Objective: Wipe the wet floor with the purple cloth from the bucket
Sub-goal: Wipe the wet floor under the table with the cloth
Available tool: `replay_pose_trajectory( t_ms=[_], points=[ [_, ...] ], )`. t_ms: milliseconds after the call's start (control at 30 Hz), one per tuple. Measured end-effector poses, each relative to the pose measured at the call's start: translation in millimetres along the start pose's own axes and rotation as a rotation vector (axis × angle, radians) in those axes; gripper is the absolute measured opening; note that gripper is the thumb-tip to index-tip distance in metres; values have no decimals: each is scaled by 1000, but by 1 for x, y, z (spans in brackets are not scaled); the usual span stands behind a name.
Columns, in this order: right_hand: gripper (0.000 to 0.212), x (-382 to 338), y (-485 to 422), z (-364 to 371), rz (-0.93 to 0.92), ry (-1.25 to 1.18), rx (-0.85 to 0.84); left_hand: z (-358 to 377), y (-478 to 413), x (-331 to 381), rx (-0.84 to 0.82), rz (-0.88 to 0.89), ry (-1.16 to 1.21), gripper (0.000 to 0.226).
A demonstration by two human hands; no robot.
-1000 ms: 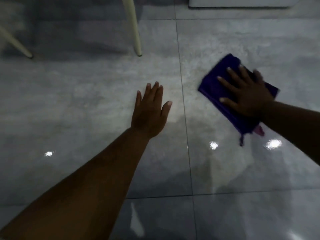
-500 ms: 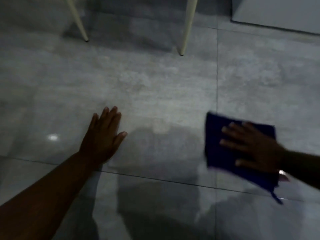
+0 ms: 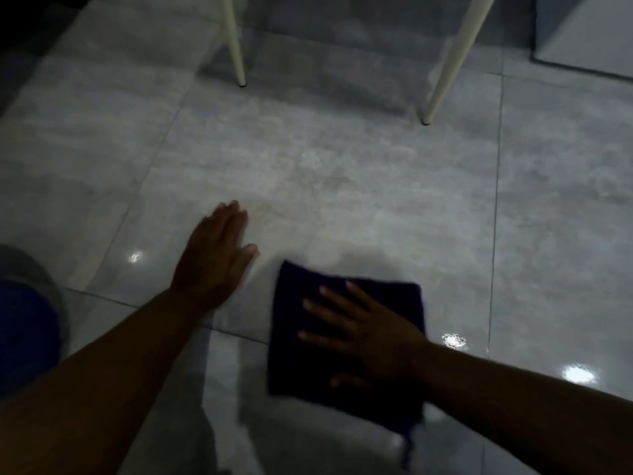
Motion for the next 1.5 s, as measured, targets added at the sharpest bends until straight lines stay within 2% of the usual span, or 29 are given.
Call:
replay_pose_trajectory(
  t_ms=[67,100,133,200,333,433,500,600,700,767,833,933,1033,1133,1233,1367,1433,1500],
  points=[
    [71,-4,56,2,-122,0,-47,-1,2,-30,6,-25,-92,68],
    [73,13,82,0,-126,30,-76,1,3,-46,-15,-42,-129,68],
    [74,42,102,-5,-83,57,-83,4,4,-58,-40,-60,-158,67],
    [75,121,118,-21,131,45,-82,6,4,-74,-51,-87,-189,66],
    [81,240,45,-50,575,-6,1,8,3,-78,-69,-107,-223,66],
    [79,252,-60,-60,679,-22,29,7,6,-75,-81,-107,-226,66],
    [75,211,-128,-55,556,-16,6,6,7,-75,-92,-109,-194,66],
    [71,106,-166,-36,199,30,-22,-6,2,-77,-113,-74,-86,66],
    [66,46,-108,-19,-47,16,20,-35,-4,-88,8,-44,80,65],
    [68,54,-52,-14,-103,-12,8,-52,-14,-95,136,-76,132,59],
    [73,103,-11,-21,-16,25,-11,-47,-33,-89,131,-121,117,67],
    [75,209,6,-44,315,32,-48,-11,-54,-72,2,-205,-59,84],
    [81,285,-35,-67,609,16,16,3,-59,-69,34,-230,-189,82],
    [83,310,-114,-73,664,8,11,0,-58,-68,70,-213,-174,83],
    [78,274,-191,-70,572,-9,-1,-9,-56,-68,121,-212,-5,88],
    [72,147,-233,-51,347,-68,22,-25,-51,-97,174,-396,570,94],
    [68,73,-221,-40,170,-75,34,-32,-48,-117,204,-463,574,84],
    [64,13,-184,-25,-13,-22,17,-38,-40,-135,219,-484,376,77]
  ],
)
Point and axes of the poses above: each hand's wrist, its own y-axis away from the middle knuckle, its own z-axis out of the palm, x = y × z, the point moved 10 cm from there along -y, towards the middle knuckle, and after that the axes turned 11 degrees about -z, right-handed, at the moved point
